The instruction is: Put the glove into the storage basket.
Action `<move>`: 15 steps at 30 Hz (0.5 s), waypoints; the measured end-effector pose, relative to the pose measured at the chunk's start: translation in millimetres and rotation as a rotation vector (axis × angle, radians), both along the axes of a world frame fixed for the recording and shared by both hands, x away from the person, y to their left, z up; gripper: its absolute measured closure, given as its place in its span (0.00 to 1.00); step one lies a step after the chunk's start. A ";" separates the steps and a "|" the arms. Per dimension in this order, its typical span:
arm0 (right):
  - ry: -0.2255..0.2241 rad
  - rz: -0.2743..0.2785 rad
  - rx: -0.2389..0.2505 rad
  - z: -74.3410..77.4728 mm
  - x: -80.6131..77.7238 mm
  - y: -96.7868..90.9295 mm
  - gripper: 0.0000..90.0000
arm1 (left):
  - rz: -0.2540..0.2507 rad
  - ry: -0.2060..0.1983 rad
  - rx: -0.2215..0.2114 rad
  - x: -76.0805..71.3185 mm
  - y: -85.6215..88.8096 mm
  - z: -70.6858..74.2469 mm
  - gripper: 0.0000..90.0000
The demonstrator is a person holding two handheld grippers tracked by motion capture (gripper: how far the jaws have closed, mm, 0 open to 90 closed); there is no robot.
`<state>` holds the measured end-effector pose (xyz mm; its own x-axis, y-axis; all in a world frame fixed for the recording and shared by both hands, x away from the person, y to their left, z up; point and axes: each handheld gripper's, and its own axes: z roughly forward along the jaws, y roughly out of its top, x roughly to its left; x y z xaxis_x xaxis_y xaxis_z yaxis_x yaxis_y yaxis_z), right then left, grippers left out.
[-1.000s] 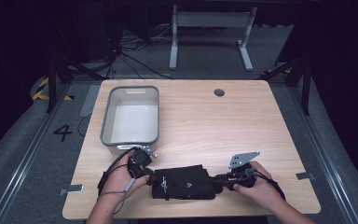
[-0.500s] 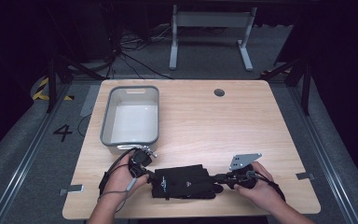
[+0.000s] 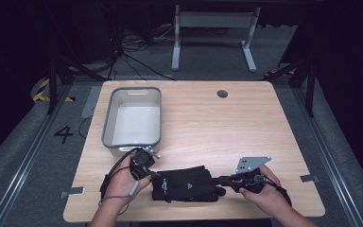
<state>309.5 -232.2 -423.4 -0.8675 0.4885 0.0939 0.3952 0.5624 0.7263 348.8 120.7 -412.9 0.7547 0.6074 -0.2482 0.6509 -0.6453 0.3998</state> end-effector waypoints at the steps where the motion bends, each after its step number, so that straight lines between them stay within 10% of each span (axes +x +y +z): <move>1: 0.000 -0.001 0.001 0.0 -0.2 -0.2 0.96 | 0.000 0.009 -0.006 -0.6 1.3 0.8 1.00; 15: -0.010 0.006 -0.008 -0.3 -1.2 0.0 0.96 | -0.071 0.148 0.058 -12.2 -7.8 -2.8 0.75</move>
